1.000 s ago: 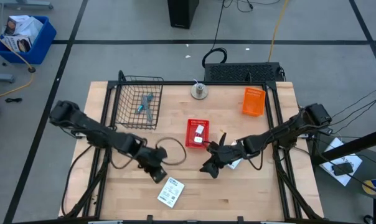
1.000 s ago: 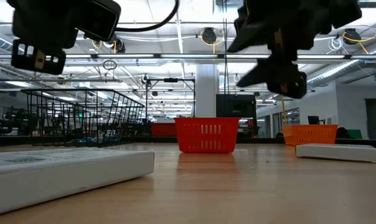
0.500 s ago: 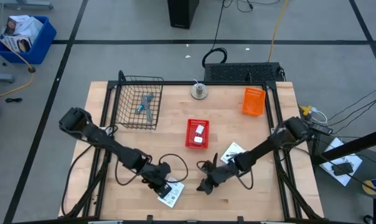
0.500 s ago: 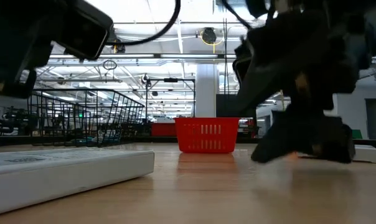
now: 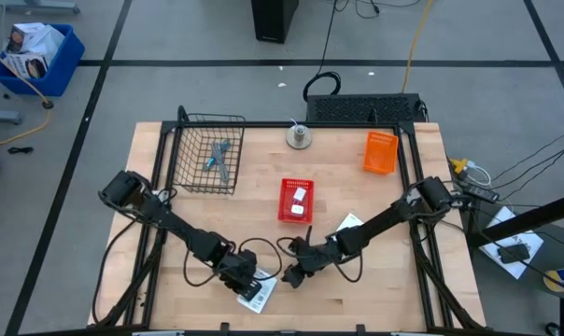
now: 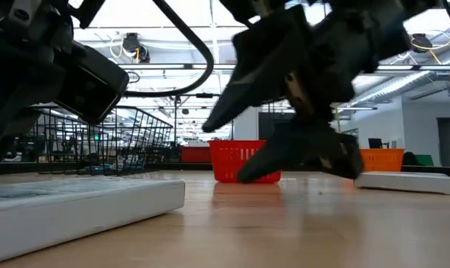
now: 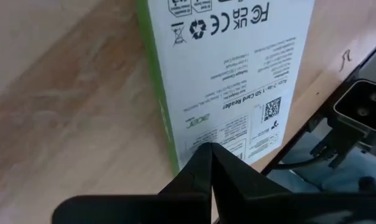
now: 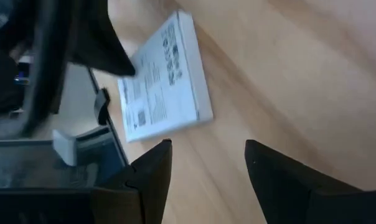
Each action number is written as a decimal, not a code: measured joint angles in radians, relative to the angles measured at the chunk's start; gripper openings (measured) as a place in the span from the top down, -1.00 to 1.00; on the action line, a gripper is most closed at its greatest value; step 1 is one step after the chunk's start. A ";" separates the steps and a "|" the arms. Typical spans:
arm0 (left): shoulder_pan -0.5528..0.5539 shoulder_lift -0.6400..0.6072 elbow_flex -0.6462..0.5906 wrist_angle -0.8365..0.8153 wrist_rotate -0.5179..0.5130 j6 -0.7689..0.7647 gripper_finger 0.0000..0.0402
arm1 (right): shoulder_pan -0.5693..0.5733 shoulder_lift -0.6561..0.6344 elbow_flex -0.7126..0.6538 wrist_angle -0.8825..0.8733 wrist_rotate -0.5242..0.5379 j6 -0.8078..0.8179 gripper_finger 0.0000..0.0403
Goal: Pick and place items into bin
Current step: Put the left white card reader box into the orange bin
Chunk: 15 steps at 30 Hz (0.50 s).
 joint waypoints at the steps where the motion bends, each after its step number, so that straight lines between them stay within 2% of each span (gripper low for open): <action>1: -0.003 0.001 0.000 0.001 -0.003 0.000 0.98 | -0.006 0.000 0.011 -0.018 0.000 -0.014 0.03; 4: -0.007 0.012 0.001 0.010 -0.017 -0.003 0.99 | -0.025 0.000 0.028 -0.043 -0.002 -0.041 0.03; 7: -0.008 0.012 0.001 -0.005 -0.024 -0.008 0.98 | -0.042 0.018 0.037 -0.046 -0.055 -0.048 0.03; 15: -0.021 0.012 0.003 -0.071 -0.082 -0.146 0.99 | -0.033 0.030 0.036 -0.010 -0.170 -0.021 0.03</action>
